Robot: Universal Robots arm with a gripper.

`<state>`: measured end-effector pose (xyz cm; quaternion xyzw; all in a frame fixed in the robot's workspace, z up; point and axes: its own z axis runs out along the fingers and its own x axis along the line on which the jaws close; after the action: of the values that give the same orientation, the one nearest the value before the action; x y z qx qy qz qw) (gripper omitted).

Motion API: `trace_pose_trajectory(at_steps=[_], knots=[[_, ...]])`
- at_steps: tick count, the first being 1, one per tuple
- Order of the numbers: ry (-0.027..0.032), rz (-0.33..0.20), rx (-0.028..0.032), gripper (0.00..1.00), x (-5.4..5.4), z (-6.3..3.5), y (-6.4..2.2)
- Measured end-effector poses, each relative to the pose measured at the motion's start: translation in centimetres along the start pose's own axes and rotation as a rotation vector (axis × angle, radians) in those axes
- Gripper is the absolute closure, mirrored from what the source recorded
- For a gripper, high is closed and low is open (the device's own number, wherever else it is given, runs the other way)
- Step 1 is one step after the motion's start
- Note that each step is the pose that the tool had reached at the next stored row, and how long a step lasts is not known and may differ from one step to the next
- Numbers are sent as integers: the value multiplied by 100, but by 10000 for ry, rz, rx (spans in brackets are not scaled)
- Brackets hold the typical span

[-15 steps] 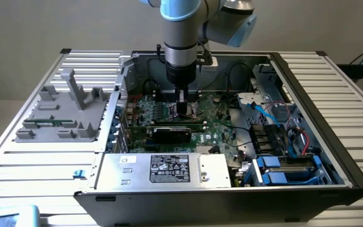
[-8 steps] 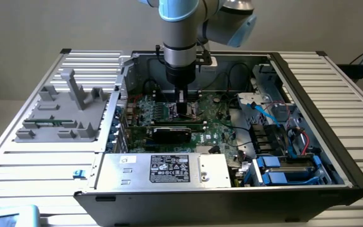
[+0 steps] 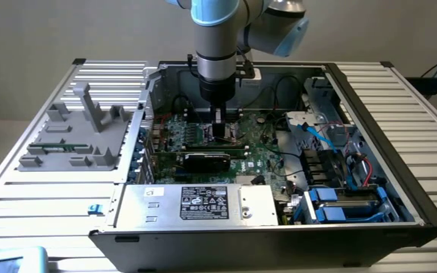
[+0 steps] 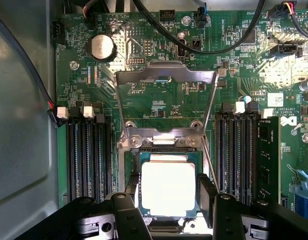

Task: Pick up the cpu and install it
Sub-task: 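Place the cpu into insertion slot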

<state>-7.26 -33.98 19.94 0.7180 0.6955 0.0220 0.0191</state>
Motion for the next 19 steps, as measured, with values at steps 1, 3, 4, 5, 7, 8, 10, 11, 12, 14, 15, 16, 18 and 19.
trace_pose_trajectory(at_steps=[1, 3, 4, 5, 7, 8, 10, 11, 12, 14, 15, 16, 18, 19], knots=[[2, 0, -1, 45, 1, 1, 0], [3, 0, -2, 45, 4, 3, 0], [2, 0, -1, 45, 5, 3, 0], [2, -1, -1, 45, 5, 3, 0], [1, -1, -3, 45, 5, 3, 0], [1, -1, -5, 45, 5, 3, -1], [3, -3, -11, 45, 5, 6, -1], [5, -3, -15, 45, 5, 8, -2], [9, -3, -20, 45, 5, 10, -2], [19, -3, -27, 45, 5, 14, -5], [22, -2, -26, 45, 5, 14, -7], [26, -2, -26, 45, 5, 14, -8], [29, -3, -27, 45, 5, 14, -8], [30, -3, -27, 45, 5, 15, -9]])
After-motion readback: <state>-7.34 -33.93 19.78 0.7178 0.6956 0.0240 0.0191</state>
